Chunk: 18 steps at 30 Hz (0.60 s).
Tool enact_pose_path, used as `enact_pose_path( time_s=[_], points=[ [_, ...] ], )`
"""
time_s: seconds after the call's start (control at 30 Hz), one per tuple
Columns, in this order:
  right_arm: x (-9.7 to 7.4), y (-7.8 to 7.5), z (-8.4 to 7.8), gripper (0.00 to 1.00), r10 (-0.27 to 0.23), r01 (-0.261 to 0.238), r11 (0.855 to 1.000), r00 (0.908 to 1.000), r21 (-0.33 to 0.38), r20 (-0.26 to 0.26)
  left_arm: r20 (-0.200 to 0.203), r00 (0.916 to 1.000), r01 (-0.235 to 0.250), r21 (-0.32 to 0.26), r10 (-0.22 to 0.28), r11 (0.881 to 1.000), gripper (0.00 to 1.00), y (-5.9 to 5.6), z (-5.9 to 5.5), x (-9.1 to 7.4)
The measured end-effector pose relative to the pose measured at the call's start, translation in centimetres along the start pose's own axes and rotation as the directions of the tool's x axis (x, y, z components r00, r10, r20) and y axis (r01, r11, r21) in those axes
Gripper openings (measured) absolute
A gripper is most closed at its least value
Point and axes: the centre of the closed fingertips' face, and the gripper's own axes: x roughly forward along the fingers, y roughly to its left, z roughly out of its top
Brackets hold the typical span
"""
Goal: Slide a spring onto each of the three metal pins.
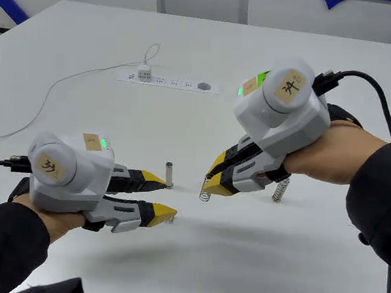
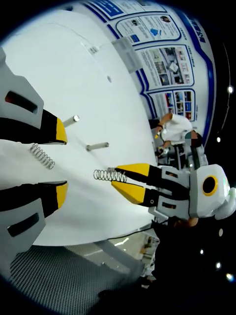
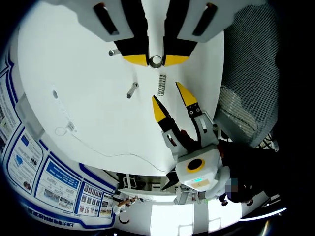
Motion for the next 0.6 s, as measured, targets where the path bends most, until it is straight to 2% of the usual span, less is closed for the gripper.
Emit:
enact_pose_path(
  time_s=[0.13, 0.3, 0.43, 0.6],
  points=[
    [-0.6, -1.1, -0.3, 0.12, -0.027, 0.027, 1.0, 0.9996, 0.014, -0.002, 0.0, 0.9998, -0.019, -0.015, 0.019, 1.0, 0.33, 0.3, -0.3, -0.8],
    [-1.6, -3.2, -0.7, 0.12, -0.085, 0.085, 0.996, 0.9963, 0.035, -0.01, 0.013, 0.9983, -0.057, -0.044, 0.057, 0.997, 0.37, 0.8, -0.4, -1.6],
    [-2.1, -4.8, -1.2, 0.12, -0.131, 0.133, 0.99, 0.9909, 0.044, -0.029, 0.024, 0.9969, -0.074, -0.067, 0.075, 0.995, 0.39, 1.0, -0.5, -1.6],
    [-2.1, -6.0, -1.4, 0.12, -0.152, 0.154, 0.986, 0.9878, 0.067, -0.033, 0.02, 0.9968, -0.076, -0.074, 0.077, 0.994, 0.42, 0.8, -0.7, -1.4]
  ],
)
